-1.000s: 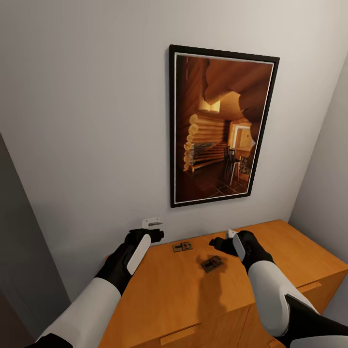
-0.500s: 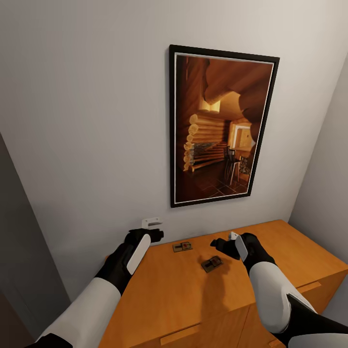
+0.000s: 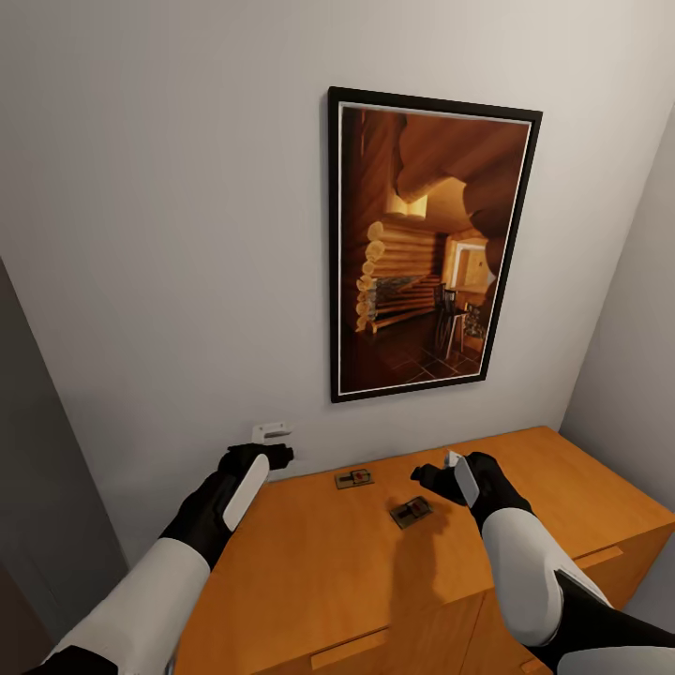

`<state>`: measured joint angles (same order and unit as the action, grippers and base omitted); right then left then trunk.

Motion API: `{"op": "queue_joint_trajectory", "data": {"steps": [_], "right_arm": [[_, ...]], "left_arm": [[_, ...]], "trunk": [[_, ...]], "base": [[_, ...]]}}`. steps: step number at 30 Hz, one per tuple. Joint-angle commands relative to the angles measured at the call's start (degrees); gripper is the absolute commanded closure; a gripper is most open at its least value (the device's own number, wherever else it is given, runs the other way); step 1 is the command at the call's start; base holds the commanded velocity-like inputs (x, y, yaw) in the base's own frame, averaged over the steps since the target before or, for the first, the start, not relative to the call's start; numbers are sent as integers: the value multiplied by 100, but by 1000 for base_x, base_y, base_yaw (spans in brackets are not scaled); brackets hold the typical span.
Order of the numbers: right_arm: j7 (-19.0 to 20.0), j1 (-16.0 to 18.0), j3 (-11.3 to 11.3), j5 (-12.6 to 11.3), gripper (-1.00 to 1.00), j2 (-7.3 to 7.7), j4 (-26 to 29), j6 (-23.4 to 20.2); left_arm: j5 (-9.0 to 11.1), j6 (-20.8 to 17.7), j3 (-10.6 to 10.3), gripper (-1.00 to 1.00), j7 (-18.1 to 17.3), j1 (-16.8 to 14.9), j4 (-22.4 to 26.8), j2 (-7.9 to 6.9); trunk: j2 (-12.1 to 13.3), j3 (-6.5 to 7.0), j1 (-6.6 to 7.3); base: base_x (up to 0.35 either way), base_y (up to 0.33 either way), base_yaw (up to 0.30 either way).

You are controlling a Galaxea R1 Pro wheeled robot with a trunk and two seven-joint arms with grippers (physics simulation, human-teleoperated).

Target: Take the four mousetraps from the cabinet in the bathroom and place them on the bathroom floor. Make sure all four end up on the same floor surface, and ensure that at least two of them are either under or directly next to the same bathroom sink.

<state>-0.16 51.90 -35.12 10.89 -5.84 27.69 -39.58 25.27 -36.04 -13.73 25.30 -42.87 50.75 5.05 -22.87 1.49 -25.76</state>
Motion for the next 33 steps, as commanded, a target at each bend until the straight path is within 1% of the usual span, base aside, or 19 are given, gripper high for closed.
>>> {"op": "queue_joint_trajectory", "data": {"steps": [1,5,8,12,21,28,33], "right_arm": [[-6,4,-38,29,-100,-9,9,-21],[-19,4,-39,28,-100,-12,9,-19],[-24,4,-39,28,-100,-13,8,-21],[-26,4,-39,24,-100,-18,2,-23],[-46,4,-31,12,-100,-54,-233,-25],[-52,4,-27,14,-100,-237,-310,-31],[-140,4,-29,8,-100,-373,-328,-23]], "left_arm": [[63,1,-13,-100,53,-2,6,-21],[70,80,-19,-100,47,-2,6,-49],[80,234,-43,-100,19,-2,5,-43],[83,336,-69,-100,-53,-2,5,-30],[95,374,-86,-100,-181,-2,23,-46],[84,377,-79,-100,-197,-2,22,-85],[83,378,-77,-100,-200,-2,21,-71]], "trunk": [[-5,-3,-3],[-5,-3,-3],[-5,-3,-3],[-5,-3,-3],[-5,-3,-3],[-5,-3,-3],[-5,-3,-3]], "base": [[0,0,0],[0,0,0],[0,0,0],[0,0,0],[0,0,0],[0,0,0],[0,0,0]]}}
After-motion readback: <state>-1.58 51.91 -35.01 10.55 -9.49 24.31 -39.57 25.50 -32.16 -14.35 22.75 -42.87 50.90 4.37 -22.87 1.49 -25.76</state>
